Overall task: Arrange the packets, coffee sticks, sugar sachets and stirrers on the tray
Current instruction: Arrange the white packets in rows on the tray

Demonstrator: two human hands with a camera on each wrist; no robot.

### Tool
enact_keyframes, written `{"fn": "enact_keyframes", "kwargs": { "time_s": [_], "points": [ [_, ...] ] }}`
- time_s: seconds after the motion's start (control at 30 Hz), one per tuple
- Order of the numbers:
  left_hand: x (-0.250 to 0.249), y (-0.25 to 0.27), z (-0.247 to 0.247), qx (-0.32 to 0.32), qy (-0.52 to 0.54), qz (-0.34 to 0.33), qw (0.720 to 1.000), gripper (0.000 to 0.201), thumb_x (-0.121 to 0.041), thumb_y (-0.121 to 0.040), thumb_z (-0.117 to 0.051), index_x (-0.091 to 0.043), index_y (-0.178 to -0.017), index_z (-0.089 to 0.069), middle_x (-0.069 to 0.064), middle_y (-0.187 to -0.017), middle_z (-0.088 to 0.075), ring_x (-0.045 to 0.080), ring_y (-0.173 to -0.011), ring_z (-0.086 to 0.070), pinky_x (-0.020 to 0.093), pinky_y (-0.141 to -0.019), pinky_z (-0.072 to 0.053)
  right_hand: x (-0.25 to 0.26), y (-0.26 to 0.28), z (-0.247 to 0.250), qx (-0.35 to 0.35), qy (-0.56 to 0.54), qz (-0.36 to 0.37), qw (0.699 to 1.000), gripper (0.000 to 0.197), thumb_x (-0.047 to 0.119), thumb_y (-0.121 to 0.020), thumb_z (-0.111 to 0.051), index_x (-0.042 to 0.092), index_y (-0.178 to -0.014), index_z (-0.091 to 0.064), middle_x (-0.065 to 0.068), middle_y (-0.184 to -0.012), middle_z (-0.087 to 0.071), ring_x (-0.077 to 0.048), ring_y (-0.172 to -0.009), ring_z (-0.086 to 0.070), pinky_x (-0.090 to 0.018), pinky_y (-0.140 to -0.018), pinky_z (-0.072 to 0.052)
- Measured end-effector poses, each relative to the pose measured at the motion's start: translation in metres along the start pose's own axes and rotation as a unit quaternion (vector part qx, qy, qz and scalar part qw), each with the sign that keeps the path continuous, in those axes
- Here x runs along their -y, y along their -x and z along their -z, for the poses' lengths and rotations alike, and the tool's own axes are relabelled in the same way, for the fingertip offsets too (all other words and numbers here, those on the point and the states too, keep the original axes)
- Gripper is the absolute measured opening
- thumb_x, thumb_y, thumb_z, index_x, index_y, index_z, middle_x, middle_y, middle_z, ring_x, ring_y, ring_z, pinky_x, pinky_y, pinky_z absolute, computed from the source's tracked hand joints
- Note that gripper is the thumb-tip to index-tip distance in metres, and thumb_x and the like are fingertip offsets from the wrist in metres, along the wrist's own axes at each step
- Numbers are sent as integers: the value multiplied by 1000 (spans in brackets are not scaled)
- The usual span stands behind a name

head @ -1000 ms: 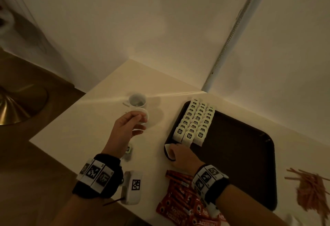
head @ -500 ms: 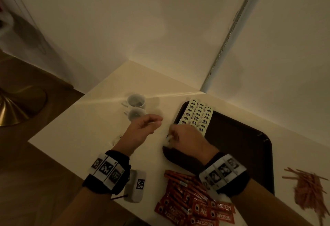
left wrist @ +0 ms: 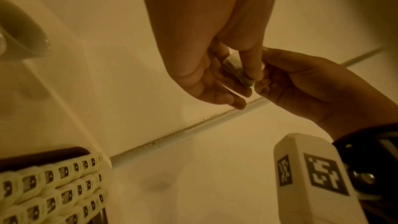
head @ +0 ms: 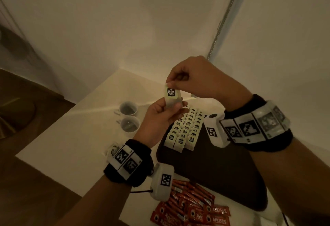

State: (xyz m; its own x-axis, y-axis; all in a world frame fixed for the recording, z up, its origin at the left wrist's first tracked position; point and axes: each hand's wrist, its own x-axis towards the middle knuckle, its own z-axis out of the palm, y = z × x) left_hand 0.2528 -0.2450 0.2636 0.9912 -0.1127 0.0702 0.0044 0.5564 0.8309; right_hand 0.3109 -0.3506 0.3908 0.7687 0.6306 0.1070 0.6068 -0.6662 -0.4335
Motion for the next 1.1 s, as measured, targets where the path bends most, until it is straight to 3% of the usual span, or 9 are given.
{"fn": "enact_keyframes", "kwargs": {
  "time_s": [0.1, 0.2, 0.43, 0.6, 0.73, 0.8, 0.9, 1.0, 1.1],
  "points": [
    [1, -1, -2, -1, 57, 19, 998, 20, -15, -81, -59, -15, -100, -66, 0, -94, -73, 15, -86, -69, 21, -75, -54, 2, 0, 3, -7, 8, -13, 1000, 11, 19, -84, -67, 14, -91, -75, 13, -70, -63, 3, -61, -56, -2, -61, -41],
    [2, 1, -4, -4, 87, 26, 996, 10, -19, -76, -71, -23, -84, -76, -1, -89, -73, 13, -82, -70, 19, -70, -54, 3, 0, 3, -19, 6, -24, 1000, 12, 18, -83, -67, 13, -90, -75, 11, -70, -62, 4, -61, -55, -2, -61, -40],
    [5, -1, 0, -37, 84, -7, 996, 11, -24, -71, -66, -22, -73, -77, -2, -84, -73, 9, -78, -69, 17, -68, -52, -4, 4, 2, -28, -31, -27, 999, 9, 20, -84, -68, 15, -89, -74, 5, -77, -67, 1, -64, -56, -6, -63, -42],
    [11, -2, 5, -55, 11, -31, 998, 17, -14, -78, -59, -12, -93, -67, -1, -89, -74, 12, -83, -69, 18, -71, -52, -20, 15, -7, -57, -78, -41, 994, 5, 20, -85, -67, 18, -87, -71, 17, -70, -59, 11, -61, -53, -3, -59, -39],
    [16, 9, 23, -69, -111, -7, 991, 31, -23, -74, -66, -19, -104, -63, -5, -98, -73, 16, -96, -67, 22, -77, -52, -48, 32, -29, -68, -92, -65, 991, 5, 17, -86, -65, 18, -89, -69, 21, -72, -57, 15, -64, -54, 0, -60, -39],
    [20, 21, 44, -87, -199, 22, 976, 26, -20, -80, -66, -15, -106, -65, -2, -104, -72, 20, -98, -67, 23, -76, -52, -72, 44, -53, -39, -93, -102, 990, 6, 13, -87, -64, 15, -92, -69, 18, -74, -58, 12, -64, -54, 0, -63, -38],
    [24, 45, 81, -117, -288, 75, 947, 16, -12, -91, -58, -10, -105, -66, 1, -98, -73, 20, -88, -68, 26, -75, -52, -113, 63, -99, 60, -78, -180, 979, 12, 14, -90, -60, 11, -99, -67, 3, -92, -64, 1, -76, -55, -11, -73, -43],
    [27, 75, 117, -148, -327, 125, 925, 14, -10, -92, -57, -10, -101, -68, 2, -92, -74, 21, -81, -68, 29, -74, -50, -145, 80, -141, 150, -66, -230, 959, 16, 16, -92, -56, 9, -105, -63, 0, -103, -61, -7, -90, -54, -13, -77, -44],
    [30, 99, 146, -195, -326, 166, 910, 15, -10, -93, -56, -12, -99, -69, 3, -88, -74, 25, -81, -65, 34, -74, -49, -162, 90, -169, 182, -81, -251, 947, 17, 14, -92, -57, 7, -105, -63, 0, -100, -58, -9, -93, -54, -10, -74, -41]
  ]
}}
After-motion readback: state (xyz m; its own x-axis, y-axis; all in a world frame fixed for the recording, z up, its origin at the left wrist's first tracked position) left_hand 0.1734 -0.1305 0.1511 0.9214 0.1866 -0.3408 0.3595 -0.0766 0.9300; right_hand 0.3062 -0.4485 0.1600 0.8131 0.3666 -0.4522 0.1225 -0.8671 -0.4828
